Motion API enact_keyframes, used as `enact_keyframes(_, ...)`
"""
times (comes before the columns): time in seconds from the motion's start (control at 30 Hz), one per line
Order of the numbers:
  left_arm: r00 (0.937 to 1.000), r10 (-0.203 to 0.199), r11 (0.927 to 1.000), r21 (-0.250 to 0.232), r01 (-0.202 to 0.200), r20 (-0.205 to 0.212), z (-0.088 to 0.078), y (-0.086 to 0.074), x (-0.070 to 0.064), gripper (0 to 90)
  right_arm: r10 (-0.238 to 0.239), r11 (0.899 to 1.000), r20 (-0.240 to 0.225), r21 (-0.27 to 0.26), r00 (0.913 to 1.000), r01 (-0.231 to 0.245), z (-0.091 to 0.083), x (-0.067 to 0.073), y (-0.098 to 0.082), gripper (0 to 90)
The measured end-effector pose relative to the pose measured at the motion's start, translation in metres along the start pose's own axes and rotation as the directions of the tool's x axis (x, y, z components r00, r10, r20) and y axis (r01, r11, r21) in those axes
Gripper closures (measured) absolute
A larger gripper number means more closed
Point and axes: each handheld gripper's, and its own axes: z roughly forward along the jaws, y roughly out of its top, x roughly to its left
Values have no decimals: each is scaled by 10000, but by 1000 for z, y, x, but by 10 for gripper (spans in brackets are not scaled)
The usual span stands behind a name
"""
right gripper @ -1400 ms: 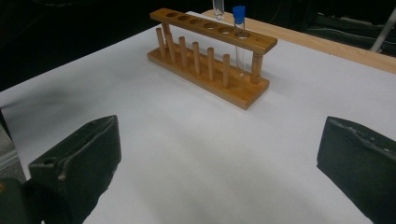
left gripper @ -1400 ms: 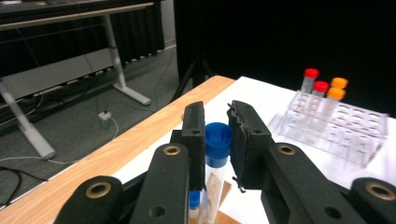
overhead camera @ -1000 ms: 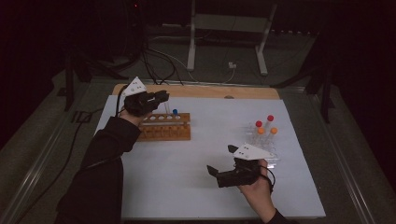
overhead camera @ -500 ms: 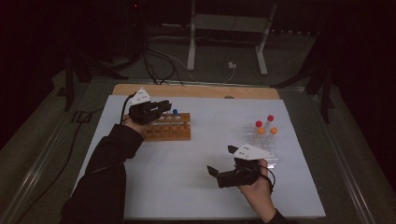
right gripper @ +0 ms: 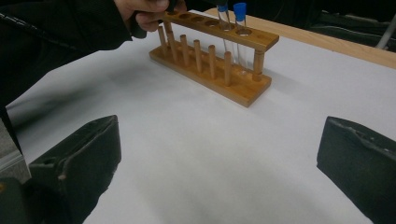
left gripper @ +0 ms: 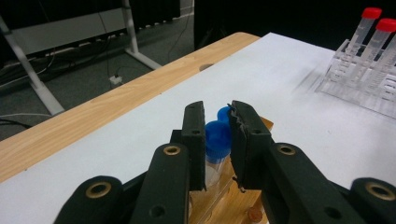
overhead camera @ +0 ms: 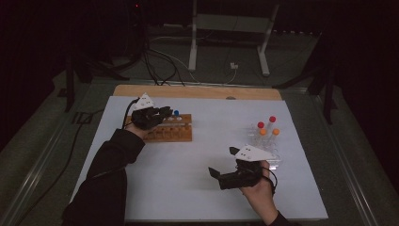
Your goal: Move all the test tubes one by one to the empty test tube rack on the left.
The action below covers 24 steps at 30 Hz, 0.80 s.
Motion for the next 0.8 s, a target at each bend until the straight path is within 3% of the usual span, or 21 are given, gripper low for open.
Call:
enact_keyframes(0.27,10000,-73,9986,532,72,14,6,1,0,779,6,10000,18,-9,10000,-6,-1,0,0,0)
enact_keyframes(0.53,9995,-280,9970,731,270,132,6,2,2,762,26,10000,-2,-62,10000,-26,-1,0,1,0)
enact_keyframes(0.7,9977,-373,9975,616,338,561,1,6,0,593,115,9997,-80,-203,9999,-117,-4,-2,2,0)
enact_keyframes(0.8,9976,-316,9981,552,283,610,-4,9,-2,482,185,9993,-106,-316,9998,-188,-6,-4,3,0)
